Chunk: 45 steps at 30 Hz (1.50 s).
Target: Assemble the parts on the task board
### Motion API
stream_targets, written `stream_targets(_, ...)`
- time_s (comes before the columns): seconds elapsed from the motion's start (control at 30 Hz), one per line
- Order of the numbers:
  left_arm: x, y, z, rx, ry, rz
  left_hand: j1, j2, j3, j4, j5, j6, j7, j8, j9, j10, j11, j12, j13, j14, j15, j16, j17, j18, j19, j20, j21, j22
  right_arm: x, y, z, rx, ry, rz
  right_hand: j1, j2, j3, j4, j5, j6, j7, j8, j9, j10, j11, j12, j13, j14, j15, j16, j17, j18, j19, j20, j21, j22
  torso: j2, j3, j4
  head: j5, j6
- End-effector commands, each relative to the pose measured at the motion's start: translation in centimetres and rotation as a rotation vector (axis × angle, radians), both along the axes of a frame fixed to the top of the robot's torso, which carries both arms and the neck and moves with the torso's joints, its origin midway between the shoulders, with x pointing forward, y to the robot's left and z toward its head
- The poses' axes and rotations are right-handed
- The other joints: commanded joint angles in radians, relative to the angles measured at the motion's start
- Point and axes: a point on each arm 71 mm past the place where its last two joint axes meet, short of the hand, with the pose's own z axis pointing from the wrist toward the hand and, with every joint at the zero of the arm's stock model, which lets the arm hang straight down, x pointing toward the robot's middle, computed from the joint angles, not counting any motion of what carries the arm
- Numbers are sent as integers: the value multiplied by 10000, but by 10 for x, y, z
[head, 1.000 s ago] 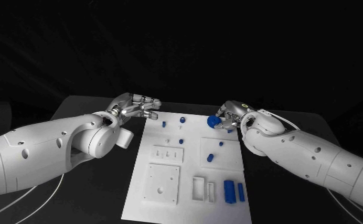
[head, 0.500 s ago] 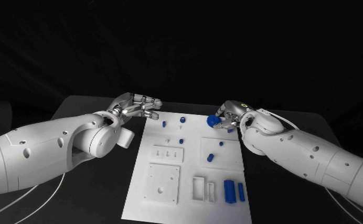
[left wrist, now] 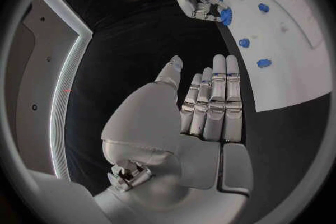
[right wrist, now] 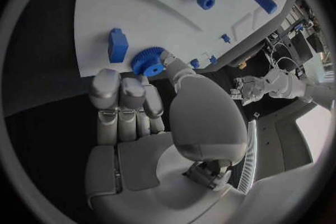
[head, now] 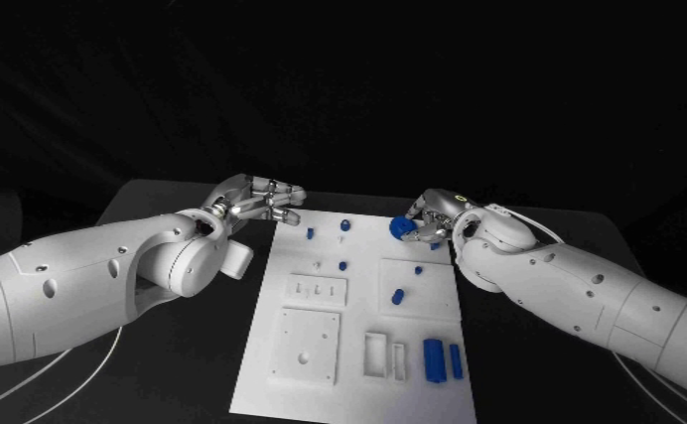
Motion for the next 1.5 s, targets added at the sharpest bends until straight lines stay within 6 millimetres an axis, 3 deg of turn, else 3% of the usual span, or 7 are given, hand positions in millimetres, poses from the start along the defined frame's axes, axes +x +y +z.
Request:
stream_targets(0.03,0,-2,1,3,-26,-153,-64,-59,21,-1,-17,-45,16,36,13,-75,18,10,13,-42,-9,40,-7,-72,-68,-27,52,-13,-1,1,-4,100,439,93,-33,33,3,63,54,65,20,-28,14,55,-12,51,880,30,16,58,18,-48,578,83,17,122,5,0,-3,4,-9)
stream_targets(0.33,2,1,1,40,-22,-60,-64,-59,21,-1,-17,-45,16,36,13,-75,18,10,13,-42,-9,40,-7,-72,-68,-27,52,-13,0,3,-1,287,498,45,-69,58,-39,229,13,59,49,-27,14,52,9,49,888,23,17,64,23,-33,580,84,3,147,8,10,-10,19,-28)
stream_targets(0.47,2,2,1,51,-22,-46,-64,-59,21,-1,-17,-45,16,36,13,-75,18,10,13,-42,-9,40,-7,-72,-68,-27,52,-13,1,4,0,250,489,12,-88,30,-13,266,-24,47,53,-28,14,46,14,41,887,21,21,61,19,-28,582,89,-1,157,13,-3,-7,-3,-16)
stream_targets(1.5,3,0,0,52,-2,-104,-58,-67,24,8,-27,-41,18,37,13,-95,24,11,13,-48,-5,39,-8,-70,-71,-25,62,-23,4,15,6,-148,9,9,-5,2,72,253,-164,173,80,-26,17,50,44,43,887,19,48,51,5,-14,585,116,-38,195,16,6,2,-10,-15)
